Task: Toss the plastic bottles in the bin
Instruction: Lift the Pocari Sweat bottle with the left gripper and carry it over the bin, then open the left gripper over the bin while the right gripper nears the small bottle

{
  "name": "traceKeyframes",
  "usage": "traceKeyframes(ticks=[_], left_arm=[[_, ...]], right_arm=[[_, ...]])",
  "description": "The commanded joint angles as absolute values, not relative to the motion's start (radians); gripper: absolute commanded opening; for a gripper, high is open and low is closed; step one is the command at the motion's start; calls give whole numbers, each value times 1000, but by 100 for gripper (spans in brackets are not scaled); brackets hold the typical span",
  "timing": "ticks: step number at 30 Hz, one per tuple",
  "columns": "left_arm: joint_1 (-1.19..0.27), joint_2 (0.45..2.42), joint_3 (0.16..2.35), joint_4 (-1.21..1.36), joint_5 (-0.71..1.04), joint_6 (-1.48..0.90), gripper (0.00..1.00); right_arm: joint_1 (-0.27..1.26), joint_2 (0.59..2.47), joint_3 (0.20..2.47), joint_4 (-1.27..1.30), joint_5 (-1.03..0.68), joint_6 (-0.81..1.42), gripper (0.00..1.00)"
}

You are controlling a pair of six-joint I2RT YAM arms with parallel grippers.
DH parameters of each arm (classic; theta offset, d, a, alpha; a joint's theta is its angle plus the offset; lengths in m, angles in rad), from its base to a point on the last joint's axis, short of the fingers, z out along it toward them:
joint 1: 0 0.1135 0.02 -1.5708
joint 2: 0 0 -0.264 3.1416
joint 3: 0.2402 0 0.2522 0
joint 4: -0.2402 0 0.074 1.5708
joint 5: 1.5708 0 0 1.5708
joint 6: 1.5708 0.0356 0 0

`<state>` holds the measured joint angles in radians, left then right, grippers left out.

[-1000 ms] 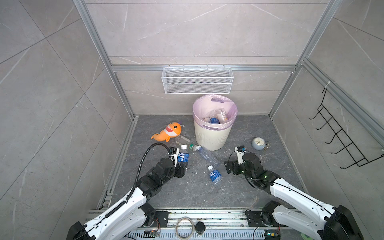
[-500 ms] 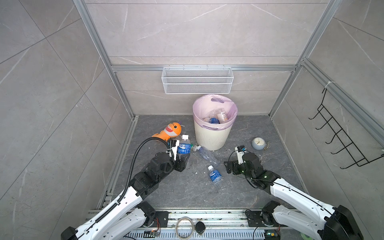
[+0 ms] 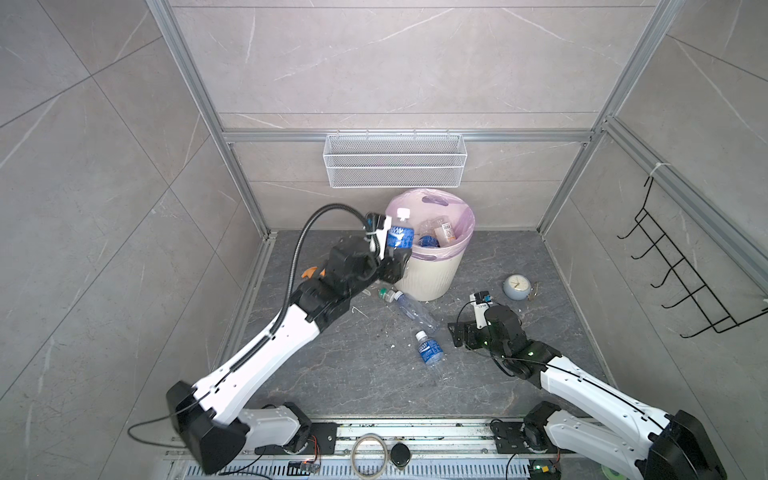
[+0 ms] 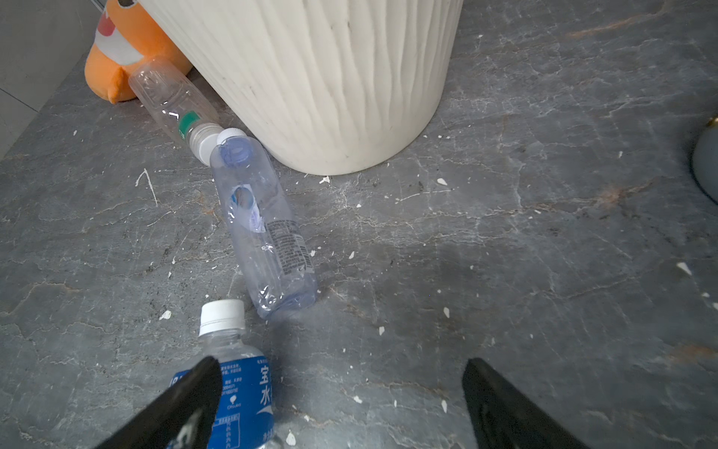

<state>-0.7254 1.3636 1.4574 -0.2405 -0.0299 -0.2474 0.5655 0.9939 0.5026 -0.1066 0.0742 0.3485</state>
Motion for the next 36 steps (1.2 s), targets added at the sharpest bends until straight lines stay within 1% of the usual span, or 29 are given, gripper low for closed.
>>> traceKeyframes(ticks=[1, 2, 4, 5, 6, 7, 8, 12, 15, 26, 29, 36], left_arm=[[-704, 1550, 1744, -277, 45, -194, 60], [-675, 1642, 1870, -320, 96, -210, 69], [-614, 1830, 2150, -491, 147, -258, 99], [-597, 1910, 2277, -565, 148, -260, 100], [-585, 1953, 2342, -603, 146, -257, 100], [-576, 1973, 2363, -606, 146, -255, 100], [-572, 1966, 2340, -582, 149, -252, 100], [-565, 1834, 2111, -407, 162, -259, 100], [-565, 1736, 1964, -323, 163, -264, 100], [-565, 1514, 1680, -267, 134, -258, 100], [-565, 1465, 1603, -249, 126, -263, 100], [-565, 1363, 1413, -210, 111, -281, 100]], right_arm=[[572, 994, 495, -91, 80, 364, 99], [572, 994, 495, -92, 81, 364, 99], [572, 993, 495, -93, 83, 363, 99], [572, 993, 494, -95, 82, 364, 99], [572, 991, 493, -96, 82, 365, 99], [572, 987, 493, -97, 81, 365, 99], [572, 982, 491, -98, 83, 365, 99], [572, 975, 489, -95, 81, 363, 100], [572, 989, 493, -90, 73, 362, 99], [585, 1003, 498, -73, 38, 353, 99], [626, 1003, 524, -102, 65, 351, 99], [780, 1070, 622, -215, 210, 377, 99]])
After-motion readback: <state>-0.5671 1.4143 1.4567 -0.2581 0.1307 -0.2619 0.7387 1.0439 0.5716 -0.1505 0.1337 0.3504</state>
